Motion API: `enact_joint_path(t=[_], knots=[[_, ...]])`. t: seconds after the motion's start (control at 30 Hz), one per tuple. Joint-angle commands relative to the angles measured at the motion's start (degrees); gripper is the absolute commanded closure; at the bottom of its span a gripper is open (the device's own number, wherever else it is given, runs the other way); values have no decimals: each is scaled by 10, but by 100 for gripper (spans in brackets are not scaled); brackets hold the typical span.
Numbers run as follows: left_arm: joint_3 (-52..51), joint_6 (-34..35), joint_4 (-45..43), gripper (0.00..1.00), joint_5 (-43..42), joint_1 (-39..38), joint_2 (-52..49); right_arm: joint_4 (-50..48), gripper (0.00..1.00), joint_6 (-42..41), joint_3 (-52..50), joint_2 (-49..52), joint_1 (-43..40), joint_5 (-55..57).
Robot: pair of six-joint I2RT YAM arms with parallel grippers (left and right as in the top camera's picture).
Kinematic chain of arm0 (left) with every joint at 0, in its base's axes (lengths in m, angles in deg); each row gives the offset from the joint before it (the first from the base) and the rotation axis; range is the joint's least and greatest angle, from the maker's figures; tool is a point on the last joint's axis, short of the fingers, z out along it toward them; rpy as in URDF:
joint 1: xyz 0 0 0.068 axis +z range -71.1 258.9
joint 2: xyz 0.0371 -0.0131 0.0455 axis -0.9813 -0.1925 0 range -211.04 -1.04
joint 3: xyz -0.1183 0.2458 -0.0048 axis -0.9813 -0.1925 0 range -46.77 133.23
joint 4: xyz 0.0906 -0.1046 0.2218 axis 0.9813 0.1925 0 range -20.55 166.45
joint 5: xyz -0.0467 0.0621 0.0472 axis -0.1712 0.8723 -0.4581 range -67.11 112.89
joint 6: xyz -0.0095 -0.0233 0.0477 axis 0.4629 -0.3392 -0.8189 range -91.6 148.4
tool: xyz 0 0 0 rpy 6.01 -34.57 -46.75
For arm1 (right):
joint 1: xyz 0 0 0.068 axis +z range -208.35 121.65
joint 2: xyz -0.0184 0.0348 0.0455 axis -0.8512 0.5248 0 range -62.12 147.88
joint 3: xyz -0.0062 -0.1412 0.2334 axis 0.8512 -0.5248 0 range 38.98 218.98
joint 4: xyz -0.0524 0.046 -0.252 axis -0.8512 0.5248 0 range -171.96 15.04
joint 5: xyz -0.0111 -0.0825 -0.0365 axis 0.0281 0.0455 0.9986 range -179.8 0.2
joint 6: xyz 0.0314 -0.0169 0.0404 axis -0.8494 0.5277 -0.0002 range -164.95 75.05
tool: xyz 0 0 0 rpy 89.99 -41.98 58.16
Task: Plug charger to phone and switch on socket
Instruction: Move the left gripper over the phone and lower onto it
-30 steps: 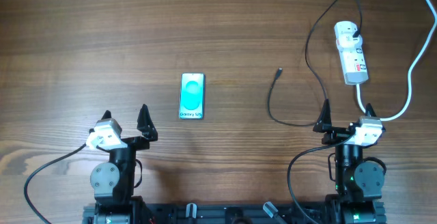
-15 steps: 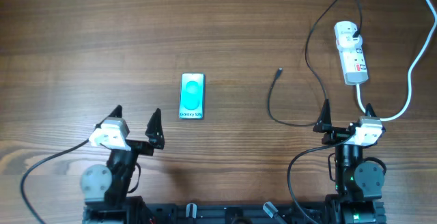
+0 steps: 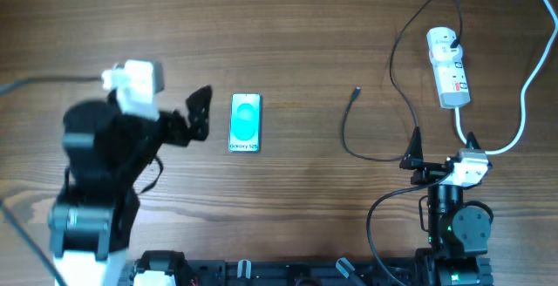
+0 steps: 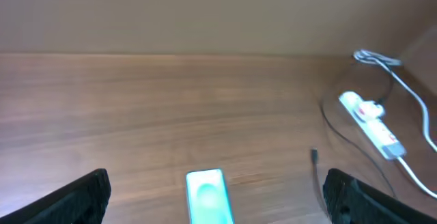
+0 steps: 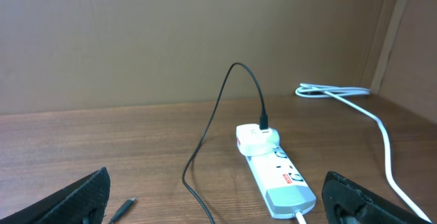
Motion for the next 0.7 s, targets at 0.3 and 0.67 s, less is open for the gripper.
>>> enact_joint_path(t=[0.3, 0.67], knots=[[52, 114, 54, 0, 150, -188, -316, -2, 0, 10, -1, -5, 2, -6], [51, 114, 38, 0, 151, -189, -482, -2, 0, 10, -1, -5, 2, -6]])
